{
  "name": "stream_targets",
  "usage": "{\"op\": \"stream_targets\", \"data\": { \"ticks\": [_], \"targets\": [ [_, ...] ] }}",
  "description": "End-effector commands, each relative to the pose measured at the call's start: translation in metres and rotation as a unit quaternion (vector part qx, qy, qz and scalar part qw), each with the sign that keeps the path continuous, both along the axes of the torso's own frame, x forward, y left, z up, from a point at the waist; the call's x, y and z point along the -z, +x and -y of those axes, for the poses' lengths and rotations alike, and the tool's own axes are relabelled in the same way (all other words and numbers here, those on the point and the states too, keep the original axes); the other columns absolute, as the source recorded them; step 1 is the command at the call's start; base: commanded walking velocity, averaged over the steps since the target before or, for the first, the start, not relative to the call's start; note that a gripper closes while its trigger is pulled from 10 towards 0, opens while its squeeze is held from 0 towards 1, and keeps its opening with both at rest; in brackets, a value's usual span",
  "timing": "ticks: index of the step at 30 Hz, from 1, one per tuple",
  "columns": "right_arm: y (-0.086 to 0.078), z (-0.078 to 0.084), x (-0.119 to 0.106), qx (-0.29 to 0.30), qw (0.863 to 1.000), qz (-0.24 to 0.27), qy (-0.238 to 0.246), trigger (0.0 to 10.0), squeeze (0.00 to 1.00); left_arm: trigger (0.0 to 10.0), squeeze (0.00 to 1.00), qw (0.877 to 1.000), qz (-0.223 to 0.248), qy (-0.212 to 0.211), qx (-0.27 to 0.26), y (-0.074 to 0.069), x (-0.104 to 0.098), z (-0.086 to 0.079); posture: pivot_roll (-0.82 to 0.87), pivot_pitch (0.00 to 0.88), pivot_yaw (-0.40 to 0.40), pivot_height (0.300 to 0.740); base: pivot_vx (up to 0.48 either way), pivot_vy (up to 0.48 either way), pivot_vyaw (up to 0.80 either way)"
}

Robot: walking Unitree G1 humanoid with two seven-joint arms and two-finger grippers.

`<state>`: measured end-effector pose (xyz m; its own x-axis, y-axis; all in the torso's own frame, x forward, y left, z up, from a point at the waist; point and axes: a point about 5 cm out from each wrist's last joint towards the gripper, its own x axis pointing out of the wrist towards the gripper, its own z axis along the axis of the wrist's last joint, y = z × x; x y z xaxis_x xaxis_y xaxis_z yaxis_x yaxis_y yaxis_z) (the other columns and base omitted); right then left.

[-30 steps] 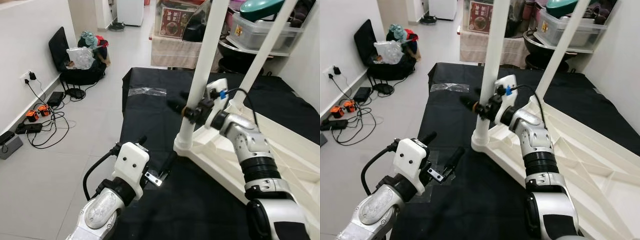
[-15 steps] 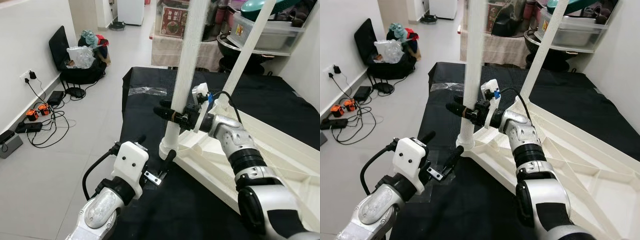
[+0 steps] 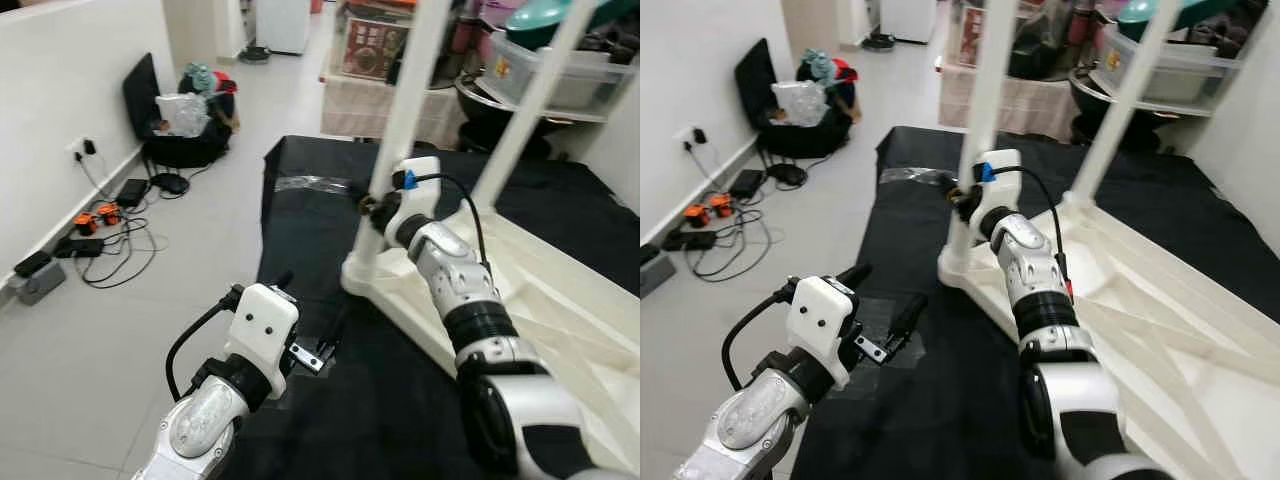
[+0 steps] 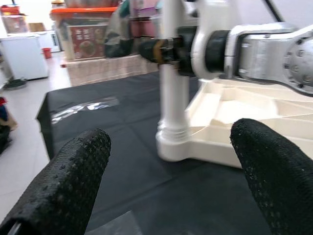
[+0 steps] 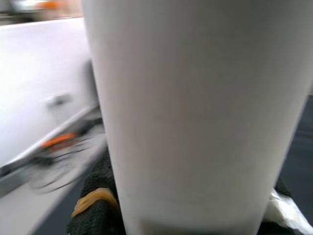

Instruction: Building children table

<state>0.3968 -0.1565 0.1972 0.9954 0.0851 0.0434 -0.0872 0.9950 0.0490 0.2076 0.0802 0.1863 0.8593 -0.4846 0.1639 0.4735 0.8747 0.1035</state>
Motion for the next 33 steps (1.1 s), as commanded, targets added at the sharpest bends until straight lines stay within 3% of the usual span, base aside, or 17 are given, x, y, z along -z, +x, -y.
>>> {"op": "stream_targets", "data": {
  "ticks": [1,3,6,11,12,13,15,16,21,22,26,28,29,31,32,33],
  "targets": [
    [-0.009,0.018,0.018,0.088,0.995,-0.036,-0.010,0.0,0.00,10.0,0.00,1.000,0.001,-0.001,0.004,0.000,-0.001,0.003,0.10,0.000,-0.114,0.740,0.000,0.000,0.00],
    [-0.011,0.018,0.018,0.110,0.993,-0.033,-0.007,0.0,0.00,10.0,0.00,1.000,0.001,-0.001,0.004,0.000,-0.001,0.003,0.10,0.000,-0.114,0.740,0.000,0.000,0.00],
    [-0.024,0.019,0.011,0.217,0.976,-0.007,0.023,0.0,0.00,10.0,0.00,1.000,0.001,-0.002,0.003,-0.001,-0.001,0.003,0.09,0.000,-0.114,0.740,0.000,0.000,0.00],
    [-0.026,0.006,0.008,0.233,0.972,-0.012,0.043,0.0,0.00,10.0,0.00,1.000,0.000,-0.001,0.004,-0.001,0.000,0.003,0.09,0.000,-0.115,0.740,0.000,0.000,0.00],
    [-0.024,0.000,0.006,0.220,0.974,-0.010,0.049,3.7,0.00,10.0,0.00,1.000,0.000,-0.001,0.003,-0.001,0.000,0.003,0.10,0.000,-0.118,0.740,0.000,0.000,0.00],
    [-0.022,-0.007,0.003,0.193,0.980,-0.005,0.052,10.0,0.00,10.0,0.00,1.000,-0.001,-0.001,0.003,-0.001,0.000,0.003,0.10,0.000,-0.118,0.740,0.000,0.000,0.00],
    [-0.020,-0.012,0.001,0.175,0.983,-0.001,0.053,10.0,0.00,10.0,0.00,1.000,-0.001,-0.001,0.003,-0.001,0.000,0.003,0.10,0.000,-0.118,0.740,0.000,0.000,0.00],
    [-0.018,-0.017,-0.005,0.148,0.988,0.018,0.050,10.0,1.00,10.0,0.00,1.000,-0.001,0.000,0.004,-0.002,0.001,0.003,0.10,0.000,-0.118,0.740,0.000,0.000,0.00],
    [-0.014,-0.020,-0.020,0.101,0.992,0.056,0.041,10.0,1.00,10.0,0.00,1.000,-0.002,0.000,0.004,-0.001,0.001,0.003,0.09,0.000,-0.117,0.740,0.000,0.000,0.00],
    [-0.009,-0.019,-0.025,0.041,0.997,0.053,0.028,10.0,0.00,10.0,0.00,1.000,0.000,-0.001,0.004,-0.001,0.000,0.003,0.09,0.000,-0.117,0.740,0.000,0.000,0.00],
    [-0.002,-0.008,-0.029,-0.067,0.997,0.034,0.034,10.0,0.00,10.0,0.00,1.000,0.000,0.000,0.002,0.000,0.000,0.003,0.09,0.000,-0.115,0.740,0.000,0.000,0.00],
    [-0.002,-0.008,-0.029,-0.067,0.997,0.034,0.034,10.0,0.00,10.0,0.00,1.000,0.000,0.000,0.002,0.000,0.000,0.003,0.09,0.000,-0.115,0.740,0.000,0.000,0.00],
    [-0.003,-0.005,-0.029,-0.119,0.992,0.027,0.045,10.0,0.00,10.0,0.00,1.000,0.000,0.000,0.002,0.000,0.000,0.003,0.09,0.000,-0.115,0.740,0.000,0.000,0.00],
    [-0.011,-0.005,-0.029,-0.258,0.963,0.024,0.070,10.0,0.00,10.0,0.00,1.000,0.001,0.000,0.003,0.001,0.000,0.003,0.09,0.000,-0.115,0.740,0.000,0.000,0.00],
    [-0.011,-0.005,-0.029,-0.258,0.963,0.024,0.070,10.0,0.00,10.0,0.00,1.000,0.001,0.000,0.003,0.001,0.000,0.003,0.09,0.000,-0.115,0.740,0.000,0.000,0.00],
    [-0.017,-0.006,-0.028,-0.321,0.944,0.026,0.070,10.0,0.00,10.0,0.00,1.000,0.002,0.000,0.004,0.001,0.000,0.003,0.09,0.000,-0.114,0.740,0.000,0.000,0.00]
  ]
}}
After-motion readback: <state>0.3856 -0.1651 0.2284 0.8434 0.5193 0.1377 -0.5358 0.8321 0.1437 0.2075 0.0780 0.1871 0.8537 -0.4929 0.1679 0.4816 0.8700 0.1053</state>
